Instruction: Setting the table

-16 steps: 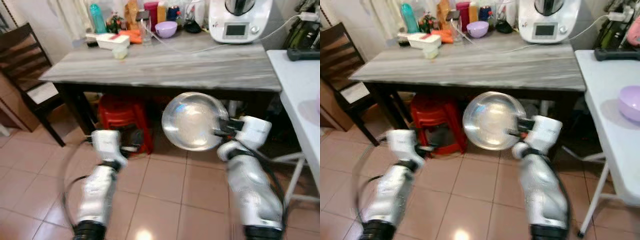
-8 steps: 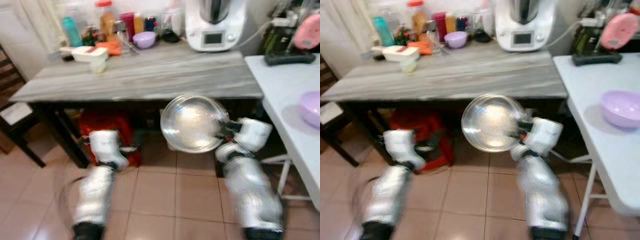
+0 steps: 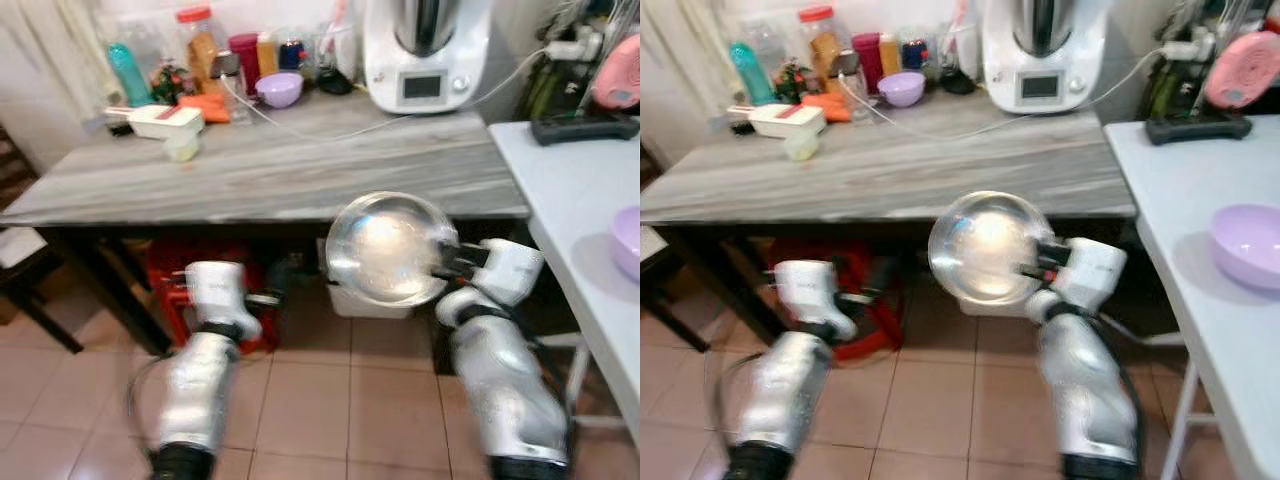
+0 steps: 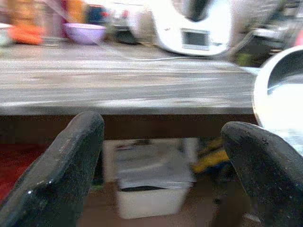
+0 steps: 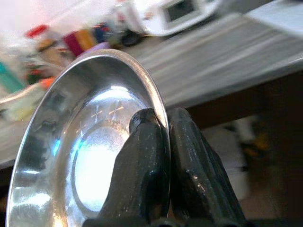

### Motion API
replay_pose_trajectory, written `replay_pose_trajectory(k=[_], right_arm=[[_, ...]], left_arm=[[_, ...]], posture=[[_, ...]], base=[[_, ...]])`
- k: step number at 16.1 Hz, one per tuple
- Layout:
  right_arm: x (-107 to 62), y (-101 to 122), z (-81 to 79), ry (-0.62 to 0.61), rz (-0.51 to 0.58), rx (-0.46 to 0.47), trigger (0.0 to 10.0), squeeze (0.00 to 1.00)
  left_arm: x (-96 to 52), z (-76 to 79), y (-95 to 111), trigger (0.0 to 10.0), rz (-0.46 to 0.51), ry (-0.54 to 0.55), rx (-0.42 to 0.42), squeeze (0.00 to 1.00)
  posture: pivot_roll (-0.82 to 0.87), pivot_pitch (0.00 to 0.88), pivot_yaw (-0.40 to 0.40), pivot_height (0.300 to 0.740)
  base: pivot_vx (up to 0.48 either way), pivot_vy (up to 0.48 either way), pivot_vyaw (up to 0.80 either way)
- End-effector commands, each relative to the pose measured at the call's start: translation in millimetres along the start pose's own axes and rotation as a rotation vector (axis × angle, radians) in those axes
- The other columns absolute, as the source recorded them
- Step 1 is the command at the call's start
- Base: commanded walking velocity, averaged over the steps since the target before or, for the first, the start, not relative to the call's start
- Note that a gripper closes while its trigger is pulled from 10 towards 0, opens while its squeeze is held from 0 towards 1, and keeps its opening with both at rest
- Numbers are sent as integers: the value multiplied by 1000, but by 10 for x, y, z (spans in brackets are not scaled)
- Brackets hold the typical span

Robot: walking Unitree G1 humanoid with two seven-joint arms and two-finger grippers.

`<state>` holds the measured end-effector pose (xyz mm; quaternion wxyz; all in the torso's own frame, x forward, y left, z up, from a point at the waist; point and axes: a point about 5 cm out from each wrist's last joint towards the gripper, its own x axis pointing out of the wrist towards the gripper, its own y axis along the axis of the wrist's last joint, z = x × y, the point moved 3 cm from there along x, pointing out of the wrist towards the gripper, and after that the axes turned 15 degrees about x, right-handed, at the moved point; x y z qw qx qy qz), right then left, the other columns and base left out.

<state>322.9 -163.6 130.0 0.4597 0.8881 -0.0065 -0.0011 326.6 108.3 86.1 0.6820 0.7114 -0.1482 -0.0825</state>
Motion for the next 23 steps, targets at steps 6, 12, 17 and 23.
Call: replay_pose_trajectory(k=[6, 12, 17, 23], right_arm=[[27, -1, -180, 56, 12, 14, 10000, 0], [5, -26, -187, 64, 9, 16, 10000, 0], [-7, -120, -205, 100, -48, 28, 10000, 0], [27, -136, -154, 94, -70, 41, 10000, 0]], left_arm=[[-18, -154, 32, 10000, 6, 29, 33, 0], [-21, -145, 28, 10000, 5, 22, 32, 0], [-51, -204, 12, 10000, -9, 66, 46, 0], [-250, -183, -69, 10000, -32, 6, 130, 0]], posture=[[-112, 0, 87, 740], [-112, 0, 90, 740], [-107, 0, 92, 740], [-95, 0, 96, 740]], base=[[459, 0, 0], [480, 0, 0], [283, 0, 0], [0, 0, 0]])
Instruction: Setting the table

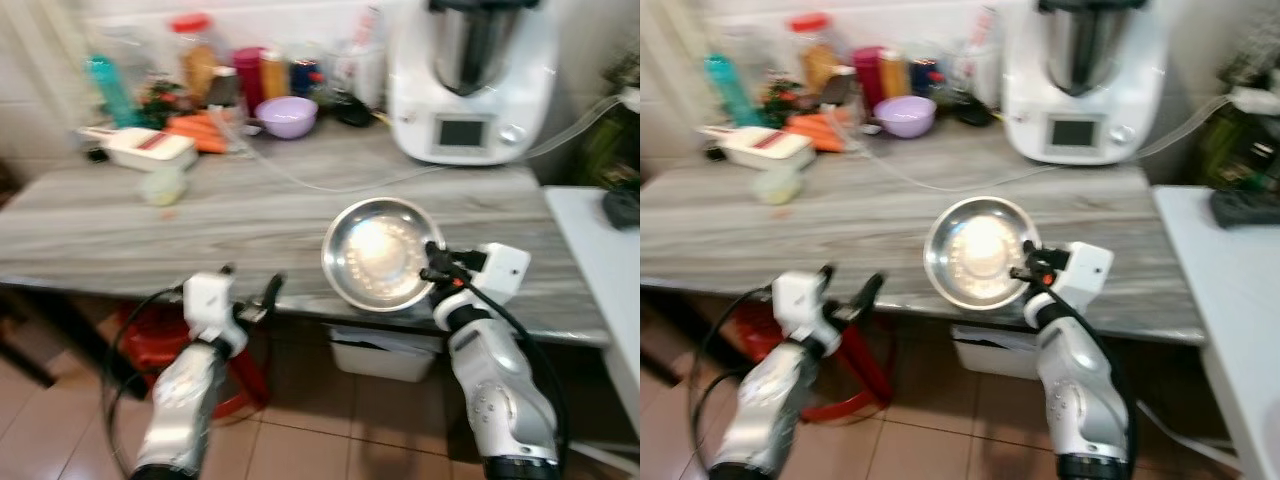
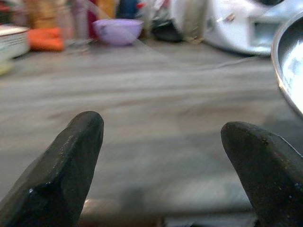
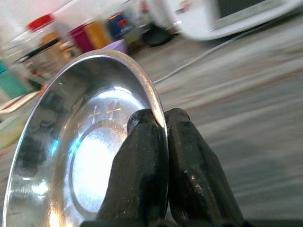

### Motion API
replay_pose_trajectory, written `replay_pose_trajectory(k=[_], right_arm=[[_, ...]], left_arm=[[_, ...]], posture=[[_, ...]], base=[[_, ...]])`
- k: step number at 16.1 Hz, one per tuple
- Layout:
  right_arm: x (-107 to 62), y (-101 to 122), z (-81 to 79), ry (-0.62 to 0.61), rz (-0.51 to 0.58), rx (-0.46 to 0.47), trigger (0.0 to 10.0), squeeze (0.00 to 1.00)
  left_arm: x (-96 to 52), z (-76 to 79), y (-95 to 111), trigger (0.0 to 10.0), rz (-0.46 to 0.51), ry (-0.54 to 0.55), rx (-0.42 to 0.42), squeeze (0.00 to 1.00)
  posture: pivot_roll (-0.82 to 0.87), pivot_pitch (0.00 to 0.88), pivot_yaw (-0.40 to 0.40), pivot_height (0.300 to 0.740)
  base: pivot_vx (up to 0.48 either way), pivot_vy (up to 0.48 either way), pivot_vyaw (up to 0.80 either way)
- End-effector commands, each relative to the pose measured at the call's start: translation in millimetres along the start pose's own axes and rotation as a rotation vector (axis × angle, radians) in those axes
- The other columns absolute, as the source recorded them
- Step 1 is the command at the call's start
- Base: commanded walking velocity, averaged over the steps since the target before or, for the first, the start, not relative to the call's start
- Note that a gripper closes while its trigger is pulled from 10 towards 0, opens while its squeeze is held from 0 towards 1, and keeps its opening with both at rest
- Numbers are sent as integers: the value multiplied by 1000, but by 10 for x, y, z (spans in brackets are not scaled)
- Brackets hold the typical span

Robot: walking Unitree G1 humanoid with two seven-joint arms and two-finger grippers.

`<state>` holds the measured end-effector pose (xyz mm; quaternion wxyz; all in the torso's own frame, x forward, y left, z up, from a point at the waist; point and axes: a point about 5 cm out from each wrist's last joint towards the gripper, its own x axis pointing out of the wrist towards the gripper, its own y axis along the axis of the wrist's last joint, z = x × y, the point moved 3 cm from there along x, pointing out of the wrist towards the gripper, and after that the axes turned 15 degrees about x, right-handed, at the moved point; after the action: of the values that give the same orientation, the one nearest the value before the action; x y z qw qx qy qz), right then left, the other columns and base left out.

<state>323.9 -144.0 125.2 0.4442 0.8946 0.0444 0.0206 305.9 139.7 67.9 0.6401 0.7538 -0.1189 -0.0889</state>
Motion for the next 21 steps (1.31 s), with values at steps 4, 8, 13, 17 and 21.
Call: replay_pose_trajectory(k=[4, 8, 13, 17, 21], right_arm=[[134, 72, 64, -26, -27, 31, 10000, 0], [401, 122, 173, -118, -46, 126, 10000, 0], [689, 28, 159, -210, -103, 230, 10000, 847], [755, -169, 63, -218, -175, 219, 10000, 1000], [781, -74, 52, -183, -122, 194, 10000, 1000]], left_arm=[[-135, 84, 67, 10000, 36, -110, 73, 0], [-178, 117, 106, 10000, 57, -180, 73, 0], [-182, 184, 131, 10000, 68, -230, 56, 0], [-177, 215, 143, 10000, 73, -241, 48, 0], [-179, 232, 150, 10000, 76, -243, 45, 0]], posture=[[-83, 0, 100, 740], [-78, 0, 105, 740], [-75, 0, 104, 740], [-71, 0, 91, 740], [-75, 0, 90, 740]], base=[[0, 0, 0], [0, 0, 0], [0, 0, 0], [0, 0, 0], [0, 0, 0]])
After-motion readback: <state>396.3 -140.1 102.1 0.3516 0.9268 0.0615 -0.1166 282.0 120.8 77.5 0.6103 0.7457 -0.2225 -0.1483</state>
